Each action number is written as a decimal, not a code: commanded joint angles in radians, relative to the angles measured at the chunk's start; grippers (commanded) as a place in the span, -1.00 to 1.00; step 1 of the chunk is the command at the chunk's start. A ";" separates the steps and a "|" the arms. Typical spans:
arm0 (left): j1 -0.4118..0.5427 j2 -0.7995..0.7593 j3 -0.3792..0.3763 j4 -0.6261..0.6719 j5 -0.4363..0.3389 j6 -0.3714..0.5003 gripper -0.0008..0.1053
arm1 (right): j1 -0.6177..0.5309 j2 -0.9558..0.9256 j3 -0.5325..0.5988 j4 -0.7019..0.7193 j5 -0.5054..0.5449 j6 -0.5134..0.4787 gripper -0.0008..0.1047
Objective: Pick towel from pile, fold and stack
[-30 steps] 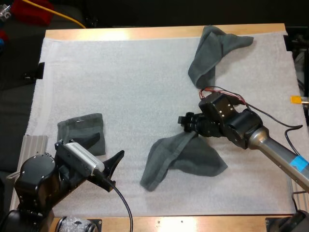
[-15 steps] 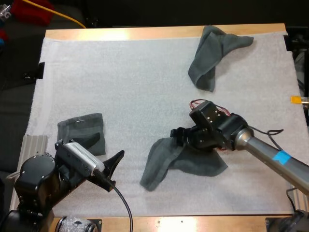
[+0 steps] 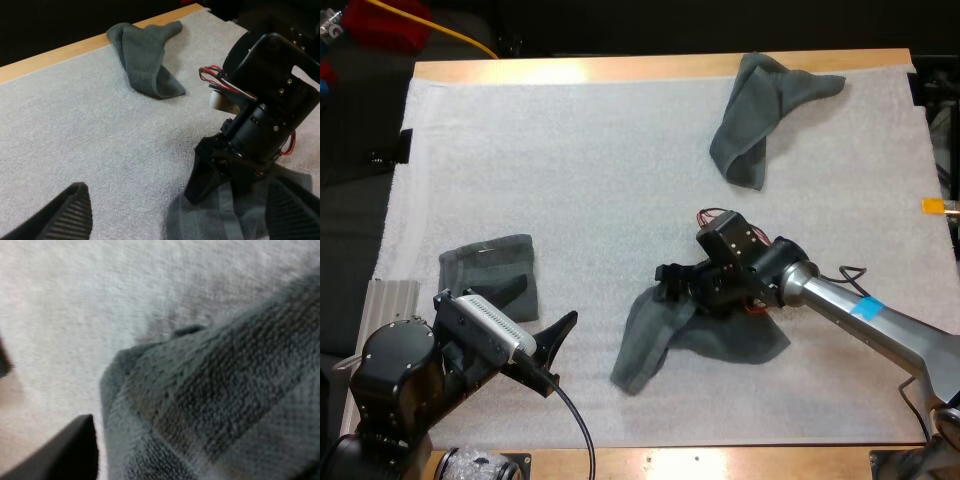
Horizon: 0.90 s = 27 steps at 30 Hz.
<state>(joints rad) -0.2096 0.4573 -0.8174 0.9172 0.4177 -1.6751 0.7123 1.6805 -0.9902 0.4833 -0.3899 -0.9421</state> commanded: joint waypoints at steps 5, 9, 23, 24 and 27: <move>-0.005 0.000 -0.007 -0.002 0.005 -0.010 0.33 | 0.003 -0.006 -0.001 -0.016 0.000 0.005 -0.40; -0.005 0.000 -0.007 -0.002 0.005 -0.010 0.33 | 0.003 -0.006 -0.001 -0.016 0.023 -0.001 -0.75; -0.005 0.000 -0.007 -0.002 0.005 -0.010 0.33 | 0.001 -0.141 -0.046 -0.014 0.012 -0.131 -0.98; -0.005 0.000 -0.007 -0.002 0.005 -0.010 0.33 | 0.001 -0.158 -0.064 -0.014 0.014 -0.134 -0.98; -0.005 0.000 -0.007 -0.002 0.005 -0.010 0.33 | 0.001 -0.186 -0.127 -0.015 0.028 -0.134 -0.98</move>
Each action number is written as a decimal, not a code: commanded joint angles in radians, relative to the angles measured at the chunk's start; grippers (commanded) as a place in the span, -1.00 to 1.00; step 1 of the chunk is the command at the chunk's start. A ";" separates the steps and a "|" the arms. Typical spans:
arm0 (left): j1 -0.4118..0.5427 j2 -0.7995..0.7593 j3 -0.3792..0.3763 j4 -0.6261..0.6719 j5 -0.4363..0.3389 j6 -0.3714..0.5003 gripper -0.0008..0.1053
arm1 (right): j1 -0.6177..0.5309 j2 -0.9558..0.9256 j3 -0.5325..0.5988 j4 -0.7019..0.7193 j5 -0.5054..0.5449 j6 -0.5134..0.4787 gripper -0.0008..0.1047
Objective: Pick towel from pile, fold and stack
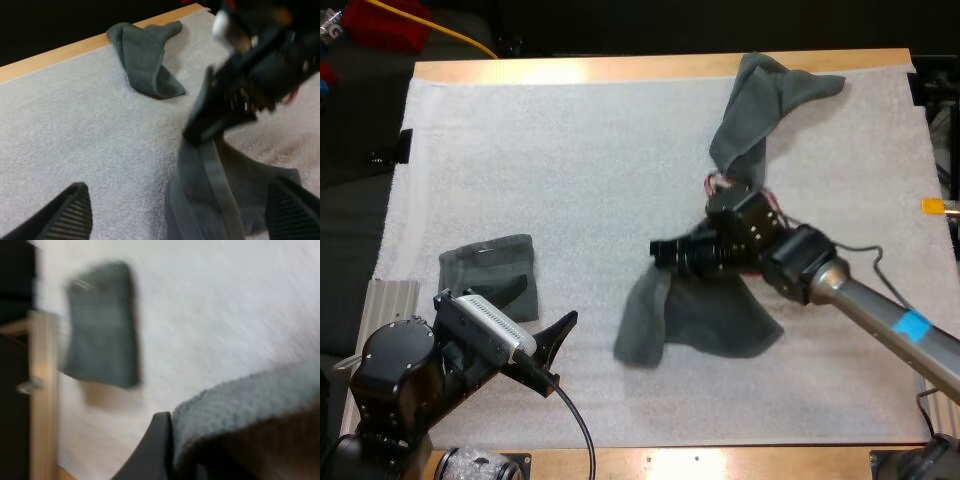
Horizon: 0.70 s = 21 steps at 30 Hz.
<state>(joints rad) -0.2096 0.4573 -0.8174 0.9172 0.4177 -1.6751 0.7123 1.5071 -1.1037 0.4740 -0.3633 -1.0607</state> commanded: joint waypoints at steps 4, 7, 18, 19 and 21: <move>-0.005 0.000 -0.007 -0.002 0.005 -0.010 0.33 | 0.001 -0.019 -0.108 -0.007 0.005 -0.016 -0.98; -0.005 0.000 -0.007 -0.002 0.005 -0.010 0.33 | 0.001 -0.020 -0.166 -0.023 0.010 -0.016 -0.98; -0.005 0.000 -0.007 -0.002 0.005 -0.010 0.33 | 0.001 -0.022 -0.270 -0.146 0.038 -0.016 -0.98; -0.005 0.000 -0.007 -0.002 0.005 -0.010 0.33 | 0.001 -0.022 -0.270 -0.156 0.038 -0.016 -0.98; -0.005 0.000 -0.007 -0.002 0.005 -0.010 0.33 | 0.001 -0.022 -0.271 -0.158 0.038 -0.016 -0.98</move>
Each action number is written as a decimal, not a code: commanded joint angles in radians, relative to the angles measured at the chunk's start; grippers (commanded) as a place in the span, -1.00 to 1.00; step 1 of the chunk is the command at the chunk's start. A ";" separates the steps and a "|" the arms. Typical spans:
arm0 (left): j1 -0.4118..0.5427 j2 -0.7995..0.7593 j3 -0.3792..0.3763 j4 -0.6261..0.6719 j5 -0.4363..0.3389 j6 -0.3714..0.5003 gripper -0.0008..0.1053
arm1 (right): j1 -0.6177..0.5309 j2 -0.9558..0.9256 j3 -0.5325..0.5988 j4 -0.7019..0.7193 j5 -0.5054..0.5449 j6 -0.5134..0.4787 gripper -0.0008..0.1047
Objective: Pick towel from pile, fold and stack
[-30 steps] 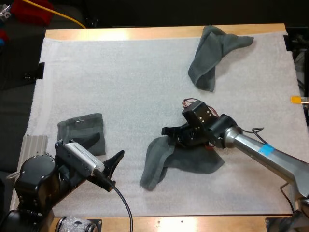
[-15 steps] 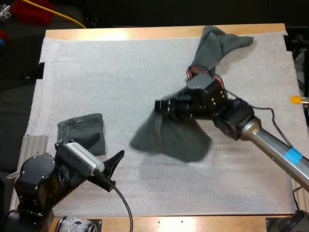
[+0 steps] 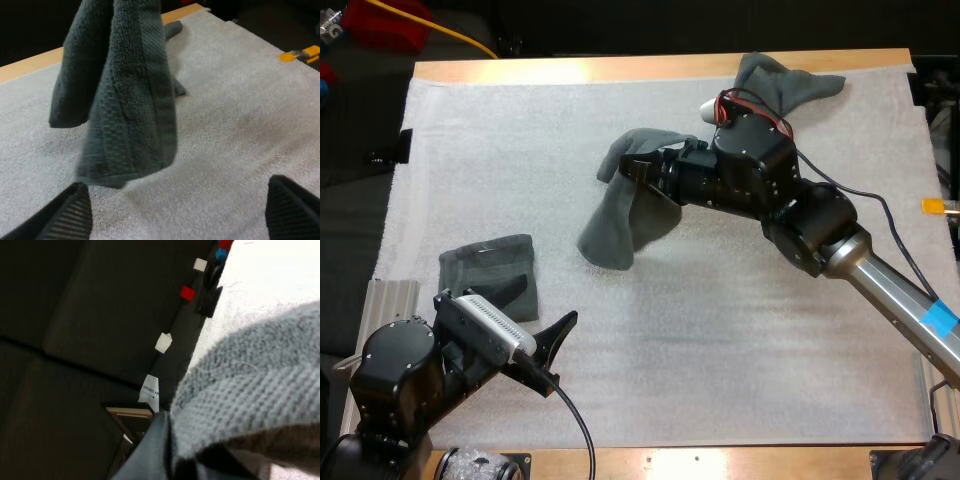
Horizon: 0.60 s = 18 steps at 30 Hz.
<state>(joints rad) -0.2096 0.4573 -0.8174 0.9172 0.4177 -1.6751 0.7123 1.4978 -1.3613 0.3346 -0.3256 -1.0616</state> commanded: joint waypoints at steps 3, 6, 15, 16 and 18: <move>-0.005 0.000 -0.007 -0.002 0.005 -0.010 0.33 | 0.001 -0.012 -0.024 -0.018 -0.003 -0.015 -0.98; -0.005 0.000 -0.007 -0.002 0.005 -0.010 0.33 | 0.001 -0.012 -0.034 -0.018 -0.070 -0.015 -0.98; -0.005 0.000 -0.007 -0.002 0.005 -0.010 0.33 | 0.027 -0.011 -0.034 0.082 -0.369 -0.019 -0.98; -0.005 0.000 -0.007 -0.002 0.005 -0.010 0.33 | 0.029 -0.011 -0.034 0.099 -0.373 -0.022 -0.98; -0.005 0.000 -0.007 -0.002 0.005 -0.010 0.33 | 0.037 -0.010 -0.033 0.128 -0.416 -0.043 -0.98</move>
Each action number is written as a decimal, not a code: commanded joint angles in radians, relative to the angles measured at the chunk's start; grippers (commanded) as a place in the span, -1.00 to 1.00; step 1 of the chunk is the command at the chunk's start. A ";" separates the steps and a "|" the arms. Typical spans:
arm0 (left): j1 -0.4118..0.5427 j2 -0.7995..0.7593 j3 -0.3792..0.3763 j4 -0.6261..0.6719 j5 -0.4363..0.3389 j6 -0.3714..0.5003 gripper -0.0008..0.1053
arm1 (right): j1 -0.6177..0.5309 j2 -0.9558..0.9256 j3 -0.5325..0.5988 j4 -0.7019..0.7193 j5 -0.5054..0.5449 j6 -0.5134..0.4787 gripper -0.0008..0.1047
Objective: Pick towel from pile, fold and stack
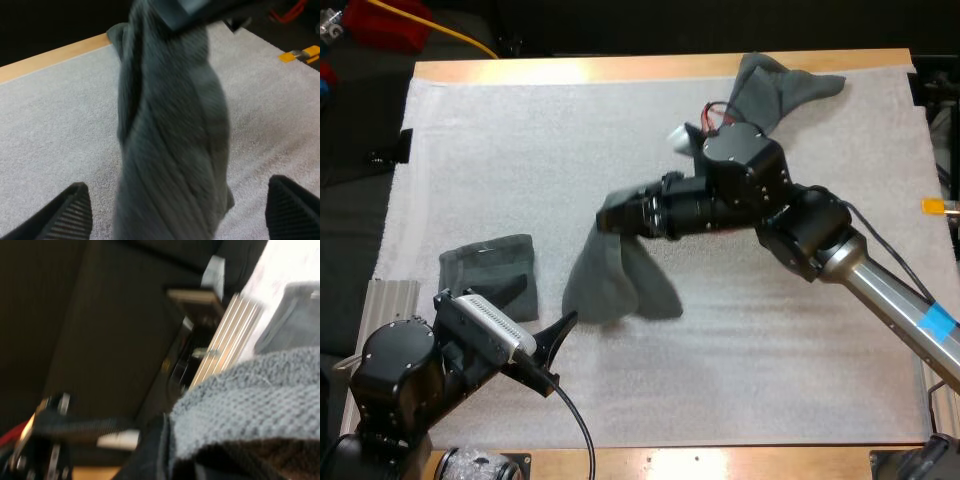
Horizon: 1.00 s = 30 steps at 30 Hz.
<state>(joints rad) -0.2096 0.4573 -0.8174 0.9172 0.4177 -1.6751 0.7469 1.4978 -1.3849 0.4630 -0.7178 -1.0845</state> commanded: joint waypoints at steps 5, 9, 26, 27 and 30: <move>-0.005 0.000 -0.007 -0.002 0.005 -0.010 0.33 | 0.014 -0.010 -0.008 0.101 -0.129 -0.142 -0.98; -0.005 0.000 -0.007 -0.002 0.005 -0.010 0.33 | 0.009 -0.010 0.002 0.291 -0.039 -0.317 -0.98; -0.005 0.000 -0.007 -0.002 0.005 -0.010 0.33 | -0.196 -0.010 0.181 0.533 0.538 -0.413 -0.98; -0.005 0.000 -0.007 -0.002 0.005 -0.010 0.33 | -0.203 -0.010 0.181 0.522 0.538 -0.413 -0.98; -0.005 0.000 -0.007 -0.002 0.005 -0.010 0.33 | -0.207 -0.009 0.181 0.470 0.539 -0.413 -0.98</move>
<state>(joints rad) -0.2096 0.4573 -0.8174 0.9172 0.4177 -1.6751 0.5415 1.5001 -1.1982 0.9461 -0.1891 -1.4864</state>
